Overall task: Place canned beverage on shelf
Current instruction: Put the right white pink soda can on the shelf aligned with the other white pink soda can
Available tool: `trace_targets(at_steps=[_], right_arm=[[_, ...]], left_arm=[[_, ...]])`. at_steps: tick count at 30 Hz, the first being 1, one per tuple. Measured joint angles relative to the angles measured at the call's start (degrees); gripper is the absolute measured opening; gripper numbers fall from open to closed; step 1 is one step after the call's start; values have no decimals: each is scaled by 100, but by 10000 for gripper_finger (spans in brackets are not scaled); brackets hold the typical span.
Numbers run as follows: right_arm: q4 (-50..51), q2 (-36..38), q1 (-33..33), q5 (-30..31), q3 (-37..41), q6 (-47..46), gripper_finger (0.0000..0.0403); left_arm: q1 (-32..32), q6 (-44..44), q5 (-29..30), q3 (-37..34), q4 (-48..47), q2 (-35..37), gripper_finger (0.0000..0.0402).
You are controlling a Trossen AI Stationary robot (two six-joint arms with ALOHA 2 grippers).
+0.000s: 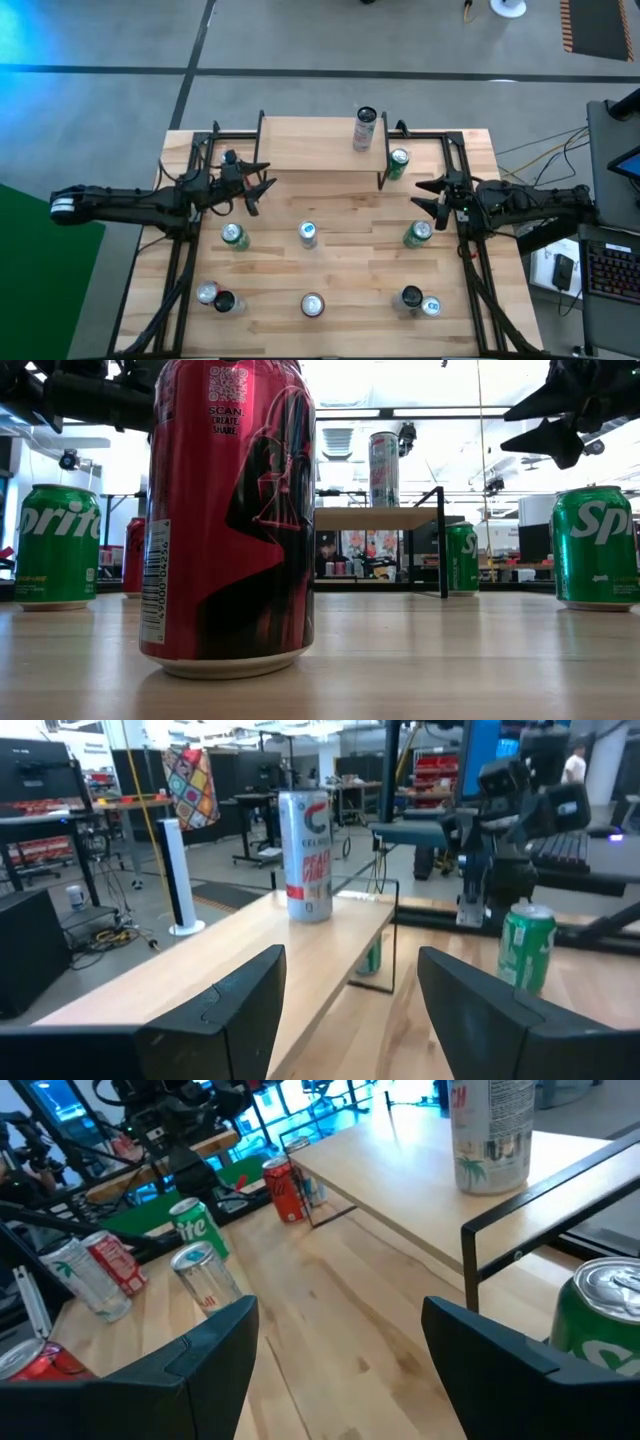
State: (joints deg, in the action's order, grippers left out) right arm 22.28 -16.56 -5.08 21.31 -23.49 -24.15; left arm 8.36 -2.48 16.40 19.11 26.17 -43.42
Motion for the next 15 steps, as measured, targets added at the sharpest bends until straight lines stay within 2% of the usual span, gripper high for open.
trace_targets(at_steps=[15], right_arm=[[-26,-198,-565,585,-10,-361,269]], left_arm=[[0,-24,2,111,-16,2,215]])
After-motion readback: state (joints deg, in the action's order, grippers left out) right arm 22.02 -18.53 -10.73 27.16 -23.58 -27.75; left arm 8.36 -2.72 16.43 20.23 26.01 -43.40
